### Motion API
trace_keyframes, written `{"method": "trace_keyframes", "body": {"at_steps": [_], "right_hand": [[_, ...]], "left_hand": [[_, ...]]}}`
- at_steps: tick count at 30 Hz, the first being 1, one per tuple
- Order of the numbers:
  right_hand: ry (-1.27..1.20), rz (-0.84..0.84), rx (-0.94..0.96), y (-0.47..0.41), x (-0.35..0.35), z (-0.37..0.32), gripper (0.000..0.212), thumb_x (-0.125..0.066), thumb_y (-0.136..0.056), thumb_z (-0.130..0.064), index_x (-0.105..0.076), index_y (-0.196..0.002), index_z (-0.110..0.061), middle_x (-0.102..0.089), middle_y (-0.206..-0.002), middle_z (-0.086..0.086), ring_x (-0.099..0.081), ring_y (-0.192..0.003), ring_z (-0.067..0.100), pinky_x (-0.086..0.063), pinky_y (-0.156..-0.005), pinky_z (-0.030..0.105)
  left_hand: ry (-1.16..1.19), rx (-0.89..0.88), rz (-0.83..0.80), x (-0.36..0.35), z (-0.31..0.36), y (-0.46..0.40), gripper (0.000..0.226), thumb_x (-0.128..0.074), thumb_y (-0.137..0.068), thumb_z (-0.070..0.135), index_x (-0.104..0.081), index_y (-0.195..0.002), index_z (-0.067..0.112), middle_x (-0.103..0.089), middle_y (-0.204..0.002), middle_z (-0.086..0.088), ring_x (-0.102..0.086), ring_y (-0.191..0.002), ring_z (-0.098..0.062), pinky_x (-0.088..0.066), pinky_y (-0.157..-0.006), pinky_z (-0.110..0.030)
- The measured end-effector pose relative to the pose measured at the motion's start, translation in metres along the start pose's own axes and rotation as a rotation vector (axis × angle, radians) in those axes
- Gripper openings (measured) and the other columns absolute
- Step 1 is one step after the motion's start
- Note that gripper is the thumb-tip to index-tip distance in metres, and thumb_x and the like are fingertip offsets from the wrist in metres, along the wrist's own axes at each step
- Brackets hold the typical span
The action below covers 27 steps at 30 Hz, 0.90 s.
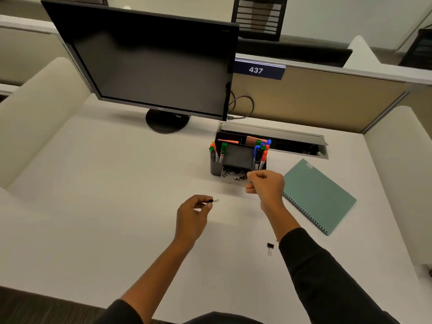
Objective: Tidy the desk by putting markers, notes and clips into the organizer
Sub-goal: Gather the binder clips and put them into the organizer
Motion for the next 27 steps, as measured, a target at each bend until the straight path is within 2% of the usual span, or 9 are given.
{"method": "trace_keyframes", "body": {"at_steps": [4,6,9,11,14,16,23,27], "right_hand": [[0.057,0.035,0.055,0.02,0.047,0.022,0.007,-0.078,-0.09,-0.017,-0.078,-0.094,-0.011,-0.075,-0.078,0.005,-0.073,-0.058,0.019,-0.064,-0.058,0.033],[0.15,0.035,0.059,0.03,0.068,0.047,0.005,-0.078,-0.089,-0.019,-0.078,-0.092,-0.015,-0.075,-0.08,0.0,-0.073,-0.059,0.017,-0.065,-0.059,0.034],[0.309,0.023,0.066,0.046,0.094,0.087,0.002,-0.079,-0.086,-0.021,-0.078,-0.086,-0.022,-0.074,-0.078,-0.011,-0.072,-0.062,0.01,-0.065,-0.067,0.037],[0.387,0.016,0.061,0.057,0.106,0.109,0.004,-0.08,-0.085,-0.019,-0.078,-0.084,-0.023,-0.073,-0.077,-0.016,-0.069,-0.063,0.002,-0.063,-0.068,0.031],[0.444,0.008,0.077,0.074,0.115,0.127,0.01,-0.081,-0.084,-0.017,-0.077,-0.079,-0.025,-0.071,-0.075,-0.02,-0.067,-0.067,-0.006,-0.052,-0.062,0.01],[0.456,0.014,0.079,0.081,0.118,0.134,0.01,-0.081,-0.084,-0.018,-0.078,-0.078,-0.025,-0.072,-0.075,-0.019,-0.067,-0.068,-0.003,-0.05,-0.062,0.011],[0.471,-0.026,0.036,0.091,0.116,0.15,0.008,-0.082,-0.084,-0.018,-0.077,-0.086,-0.024,-0.071,-0.075,-0.016,-0.067,-0.069,0.002,-0.057,-0.067,0.023],[0.482,-0.054,0.043,0.097,0.106,0.152,0.008,-0.081,-0.085,-0.016,-0.077,-0.09,-0.021,-0.069,-0.074,-0.014,-0.065,-0.066,0.001,-0.047,-0.062,0.011]], "left_hand": [[-0.161,-0.221,-0.002,-0.02,0.04,-0.036,0.014,-0.071,-0.095,0.013,-0.076,-0.104,0.022,-0.073,-0.103,0.014,-0.066,-0.09,-0.005,-0.047,-0.071,-0.01],[-0.27,-0.343,-0.013,-0.034,0.058,-0.054,0.015,-0.071,-0.095,0.013,-0.076,-0.106,0.021,-0.073,-0.104,0.01,-0.064,-0.09,-0.008,-0.046,-0.078,-0.012],[-0.445,-0.49,-0.035,-0.057,0.076,-0.075,0.017,-0.071,-0.094,0.014,-0.078,-0.108,0.021,-0.074,-0.102,0.005,-0.063,-0.094,-0.014,-0.051,-0.083,-0.028],[-0.59,-0.551,-0.052,-0.07,0.081,-0.085,0.016,-0.072,-0.094,0.016,-0.079,-0.107,0.023,-0.075,-0.101,0.003,-0.064,-0.096,-0.02,-0.053,-0.082,-0.039],[-0.757,-0.61,-0.077,-0.084,0.081,-0.095,0.016,-0.074,-0.093,0.019,-0.081,-0.106,0.027,-0.077,-0.103,0.004,-0.066,-0.098,-0.021,-0.048,-0.077,-0.038],[-0.822,-0.645,-0.087,-0.09,0.081,-0.098,0.016,-0.076,-0.091,0.018,-0.082,-0.103,0.027,-0.077,-0.101,0.003,-0.067,-0.095,-0.023,-0.041,-0.073,-0.035],[-0.965,-0.693,-0.128,-0.101,0.082,-0.106,0.018,-0.076,-0.091,0.013,-0.083,-0.102,0.025,-0.078,-0.095,0.0,-0.066,-0.086,-0.025,-0.029,-0.068,-0.033],[-0.979,-0.684,-0.134,-0.101,0.079,-0.107,0.019,-0.073,-0.093,0.012,-0.083,-0.103,0.024,-0.077,-0.096,-0.001,-0.065,-0.086,-0.025,-0.029,-0.068,-0.033]]}}
Point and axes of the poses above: each hand's wrist, its own y-axis away from the middle knuckle, its own x-axis out of the back of the hand, z = x × y, the point moved 8 cm from there along -y, towards the middle knuckle
